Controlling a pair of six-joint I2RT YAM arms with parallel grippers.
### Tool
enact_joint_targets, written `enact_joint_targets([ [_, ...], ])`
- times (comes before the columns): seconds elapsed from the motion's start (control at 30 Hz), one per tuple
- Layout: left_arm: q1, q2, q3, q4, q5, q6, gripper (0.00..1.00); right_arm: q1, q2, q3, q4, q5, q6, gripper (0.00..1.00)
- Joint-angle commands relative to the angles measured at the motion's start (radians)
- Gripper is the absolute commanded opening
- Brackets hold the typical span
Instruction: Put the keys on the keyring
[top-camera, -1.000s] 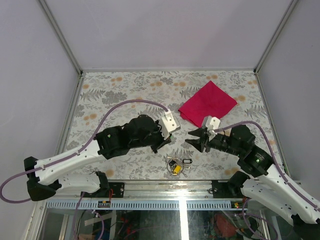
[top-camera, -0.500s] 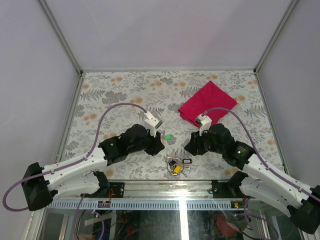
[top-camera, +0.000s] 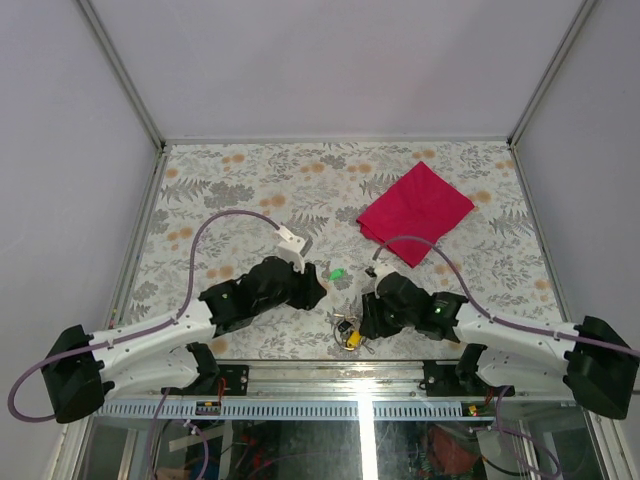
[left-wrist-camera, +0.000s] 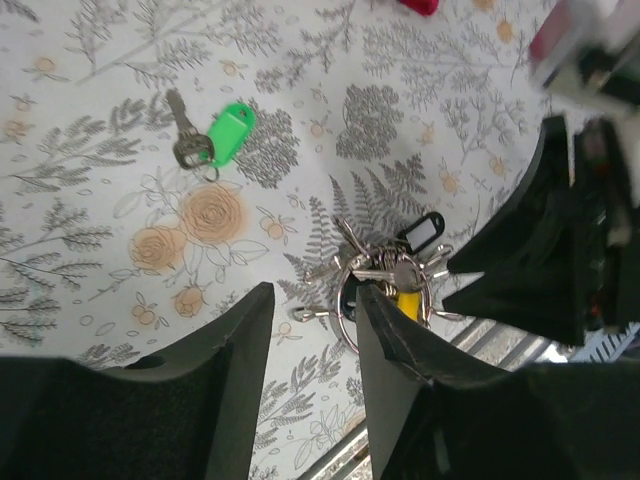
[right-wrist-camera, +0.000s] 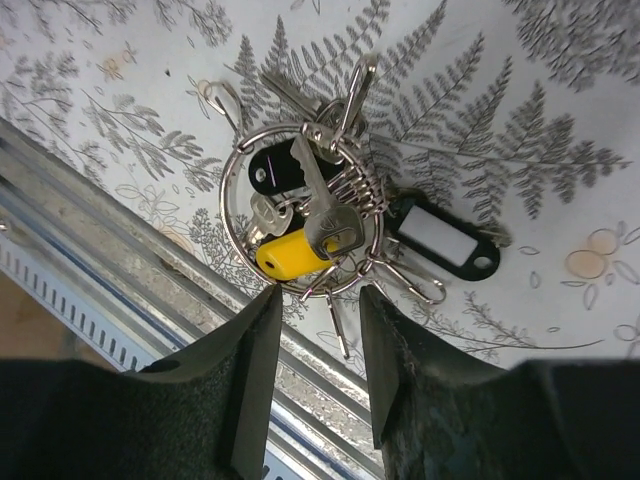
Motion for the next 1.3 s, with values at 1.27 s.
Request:
enact_joint_targets([
  [1.27,0.031,-0.104,-0.014,0.000,-0.093,0.036,0.42,0.241,0.392,0.229,-0.079,0.350,0.197,0.30],
])
